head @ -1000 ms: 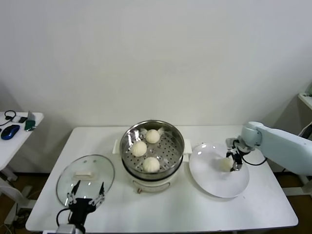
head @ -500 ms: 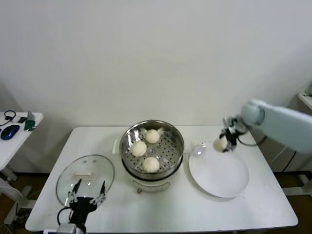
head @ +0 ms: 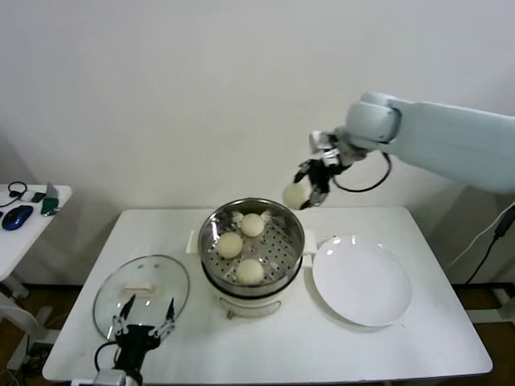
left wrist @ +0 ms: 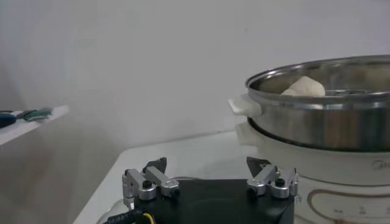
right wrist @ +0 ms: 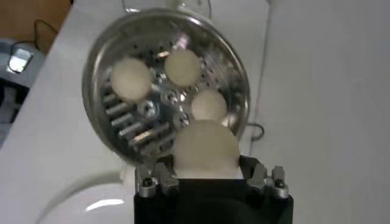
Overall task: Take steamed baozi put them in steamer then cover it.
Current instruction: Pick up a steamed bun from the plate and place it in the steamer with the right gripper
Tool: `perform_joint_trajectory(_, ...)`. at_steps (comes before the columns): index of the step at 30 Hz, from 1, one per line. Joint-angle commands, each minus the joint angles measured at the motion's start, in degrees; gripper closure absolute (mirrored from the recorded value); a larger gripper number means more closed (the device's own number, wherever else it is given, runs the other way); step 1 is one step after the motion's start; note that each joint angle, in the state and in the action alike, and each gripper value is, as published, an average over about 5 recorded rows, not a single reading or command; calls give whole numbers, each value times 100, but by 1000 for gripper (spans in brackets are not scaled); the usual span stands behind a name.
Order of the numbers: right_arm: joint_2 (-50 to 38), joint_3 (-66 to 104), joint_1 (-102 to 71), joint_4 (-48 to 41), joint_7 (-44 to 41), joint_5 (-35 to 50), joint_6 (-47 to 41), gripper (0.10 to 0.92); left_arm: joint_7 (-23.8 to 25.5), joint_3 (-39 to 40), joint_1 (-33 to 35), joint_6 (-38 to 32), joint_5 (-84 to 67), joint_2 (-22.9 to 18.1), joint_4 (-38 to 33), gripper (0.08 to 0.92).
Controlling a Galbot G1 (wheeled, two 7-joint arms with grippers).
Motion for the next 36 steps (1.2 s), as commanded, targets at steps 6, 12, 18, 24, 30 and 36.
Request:
perform_joint_trajectory(6, 721, -361, -875, -116, 503, -595, -385, 321, 2, -58, 28, 8, -42, -4, -76, 177)
perform_joint_trajectory(12, 680, -361, -1247, -336, 545, -828, -372, 321, -2, -62, 10, -3, -24, 8, -47, 177)
perform_joint_trajectory(18, 699, -224, -1513, -437, 586, -868, -394, 321, -1, -58, -56, 13, -17, 15, -26, 177)
perform_joint_trajectory(24, 774, -145, -1599, -556, 607, -858, -395, 321, 3, -54, -108, 35, -11, 23, -3, 177)
perform_joint_trajectory(30, 812, -110, -1399, -658, 486, -602, -244, 279, 12, -68, -151, 66, -9, 33, -5, 177)
perform_joint_trajectory(36, 709, -66, -685, -840, 72, 228, 146, 206, 39, -88, -173, 129, -18, 75, -47, 177)
